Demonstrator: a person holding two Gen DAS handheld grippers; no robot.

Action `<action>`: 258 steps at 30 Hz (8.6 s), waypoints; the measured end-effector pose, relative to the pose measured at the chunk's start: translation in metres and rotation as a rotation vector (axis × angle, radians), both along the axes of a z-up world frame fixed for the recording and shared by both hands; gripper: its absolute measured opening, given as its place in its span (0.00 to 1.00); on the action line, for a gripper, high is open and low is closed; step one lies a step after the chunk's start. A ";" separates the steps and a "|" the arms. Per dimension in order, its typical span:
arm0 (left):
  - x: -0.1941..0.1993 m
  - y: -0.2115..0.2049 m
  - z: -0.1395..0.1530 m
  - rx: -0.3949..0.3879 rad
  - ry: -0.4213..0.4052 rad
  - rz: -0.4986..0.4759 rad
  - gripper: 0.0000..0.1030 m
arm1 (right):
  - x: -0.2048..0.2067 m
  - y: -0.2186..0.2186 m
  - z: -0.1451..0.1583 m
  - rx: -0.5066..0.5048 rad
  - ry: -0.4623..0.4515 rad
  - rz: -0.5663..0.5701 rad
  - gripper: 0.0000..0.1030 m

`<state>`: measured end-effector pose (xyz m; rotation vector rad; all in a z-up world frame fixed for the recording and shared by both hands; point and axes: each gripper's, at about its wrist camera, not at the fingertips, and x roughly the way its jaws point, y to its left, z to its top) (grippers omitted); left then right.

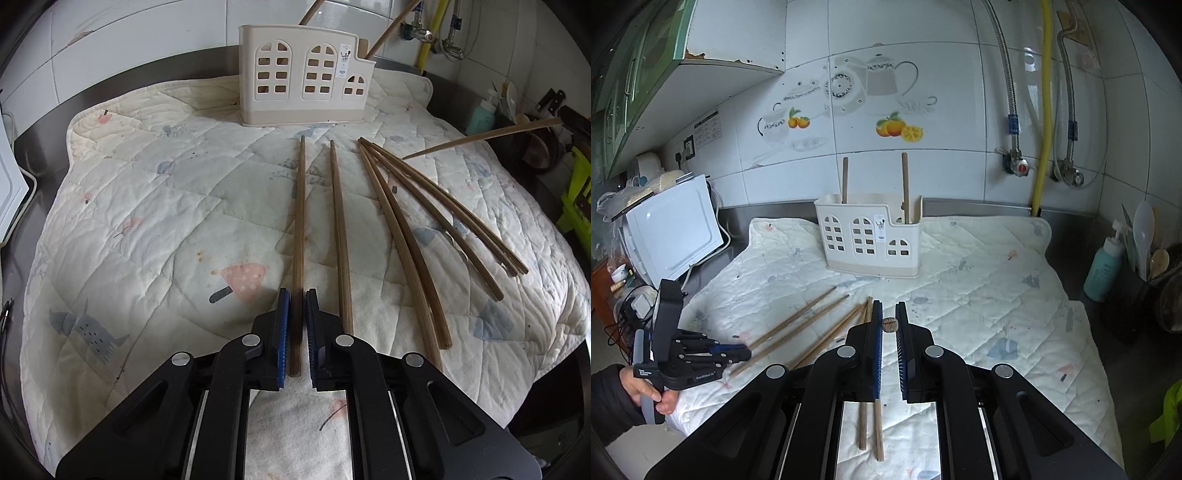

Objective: Organize utensils
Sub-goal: 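Close the right tool on a chopstick while the left tool grasps another, then raise the right tool's chopstick over the holder while the left tool raises its own, then drop the right tool's chopstick into the holder and open while the left tool releases its own, then bring both open tools back down to the remaining chopsticks, then close the right tool on a chopstick while the left tool grasps another, then lift the right tool's chopstick toward the white holder while the left tool lifts its own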

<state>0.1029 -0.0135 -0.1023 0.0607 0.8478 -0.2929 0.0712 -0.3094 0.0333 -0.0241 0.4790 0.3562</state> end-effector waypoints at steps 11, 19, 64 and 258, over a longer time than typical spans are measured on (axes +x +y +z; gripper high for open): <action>-0.009 0.008 0.032 -0.051 -0.104 0.012 0.05 | 0.006 0.011 0.044 -0.011 -0.045 0.065 0.07; -0.004 0.017 0.066 -0.101 -0.223 0.043 0.05 | 0.016 0.022 0.080 -0.025 -0.077 0.108 0.07; 0.081 -0.008 0.254 -0.056 -0.576 0.004 0.05 | 0.207 0.065 0.118 -0.129 -0.010 0.002 0.07; 0.068 -0.024 0.251 -0.058 -0.524 -0.063 0.05 | 0.170 0.046 0.110 -0.185 0.100 0.055 0.06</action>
